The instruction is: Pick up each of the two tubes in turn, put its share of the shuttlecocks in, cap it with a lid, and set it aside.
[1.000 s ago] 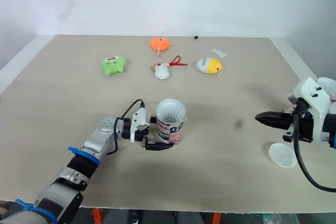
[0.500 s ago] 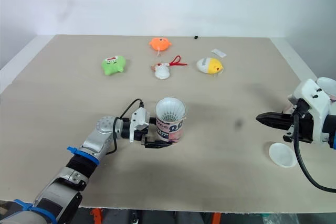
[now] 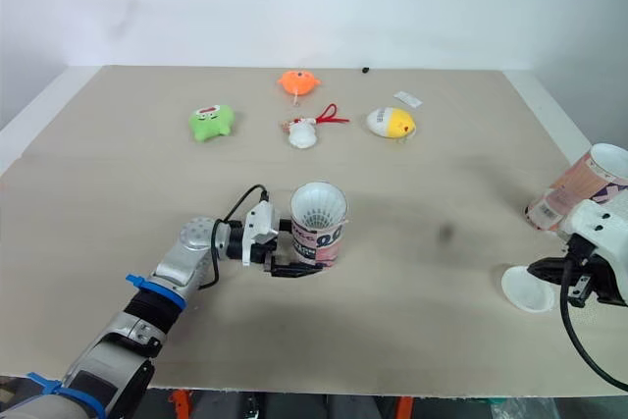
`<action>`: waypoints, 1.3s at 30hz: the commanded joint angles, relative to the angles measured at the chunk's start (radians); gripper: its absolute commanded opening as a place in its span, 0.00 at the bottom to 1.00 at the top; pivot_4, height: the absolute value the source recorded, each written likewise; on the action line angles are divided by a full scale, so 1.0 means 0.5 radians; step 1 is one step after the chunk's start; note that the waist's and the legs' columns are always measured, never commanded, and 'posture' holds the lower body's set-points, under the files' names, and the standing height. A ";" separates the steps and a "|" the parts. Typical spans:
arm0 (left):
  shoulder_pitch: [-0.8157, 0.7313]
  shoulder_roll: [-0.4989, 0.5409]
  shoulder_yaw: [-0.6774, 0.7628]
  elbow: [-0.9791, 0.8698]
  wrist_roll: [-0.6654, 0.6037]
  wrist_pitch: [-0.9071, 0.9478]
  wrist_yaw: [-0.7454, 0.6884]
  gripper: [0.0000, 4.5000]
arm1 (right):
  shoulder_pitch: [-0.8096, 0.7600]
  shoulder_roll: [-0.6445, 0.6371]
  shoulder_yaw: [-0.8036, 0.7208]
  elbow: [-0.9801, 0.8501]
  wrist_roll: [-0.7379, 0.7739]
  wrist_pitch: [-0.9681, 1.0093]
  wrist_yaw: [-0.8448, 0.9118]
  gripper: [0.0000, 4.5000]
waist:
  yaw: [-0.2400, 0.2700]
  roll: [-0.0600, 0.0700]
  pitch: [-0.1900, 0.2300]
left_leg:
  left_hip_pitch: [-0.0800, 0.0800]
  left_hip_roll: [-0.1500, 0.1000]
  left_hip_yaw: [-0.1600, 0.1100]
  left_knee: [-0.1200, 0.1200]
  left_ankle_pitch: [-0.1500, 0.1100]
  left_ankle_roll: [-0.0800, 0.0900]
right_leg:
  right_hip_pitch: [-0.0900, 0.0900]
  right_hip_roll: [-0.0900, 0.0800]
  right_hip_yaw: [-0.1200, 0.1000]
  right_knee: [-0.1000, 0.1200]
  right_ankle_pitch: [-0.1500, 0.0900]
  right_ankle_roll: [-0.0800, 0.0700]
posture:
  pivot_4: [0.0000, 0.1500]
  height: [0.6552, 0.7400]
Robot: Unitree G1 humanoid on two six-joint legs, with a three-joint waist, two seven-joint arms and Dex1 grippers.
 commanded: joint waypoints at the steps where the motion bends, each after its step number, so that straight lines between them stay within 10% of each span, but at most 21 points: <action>1: 0.011 0.010 0.021 -0.076 -0.020 -0.023 -0.004 0.86 | -0.158 -0.076 0.143 0.167 -0.082 -0.120 -0.006 0.00 | -0.004 0.000 0.000 | 0.000 0.000 0.001 0.000 0.000 0.000 | 0.000 0.000 0.000 0.000 0.000 0.000 | 1.00 1.00; 19: 0.120 0.076 0.027 -0.248 -0.048 0.076 0.008 0.86 | -0.787 -0.108 0.521 0.522 -0.074 -0.194 0.166 0.00 | -0.001 0.003 -0.001 | 0.001 0.000 0.003 -0.002 0.000 0.000 | 0.000 0.000 0.003 0.000 0.002 0.004 | 1.00 1.00; 27: 0.088 0.066 0.031 -0.224 -0.052 0.079 0.010 0.86 | -0.794 -0.125 0.663 0.620 -0.204 -0.233 0.112 0.75 | 0.001 0.003 -0.001 | 0.002 0.000 0.004 -0.002 0.000 0.000 | 0.000 -0.001 0.003 0.000 0.000 0.001 | 1.00 1.00; 39: 0.096 0.093 0.042 -0.255 -0.063 0.111 0.000 0.86 | -1.078 -0.018 0.960 1.030 -0.372 -0.388 0.169 0.75 | -0.002 0.004 -0.002 | 0.004 0.001 0.009 -0.001 0.000 0.000 | 0.000 -0.001 0.006 0.000 0.002 0.001 | 1.00 1.00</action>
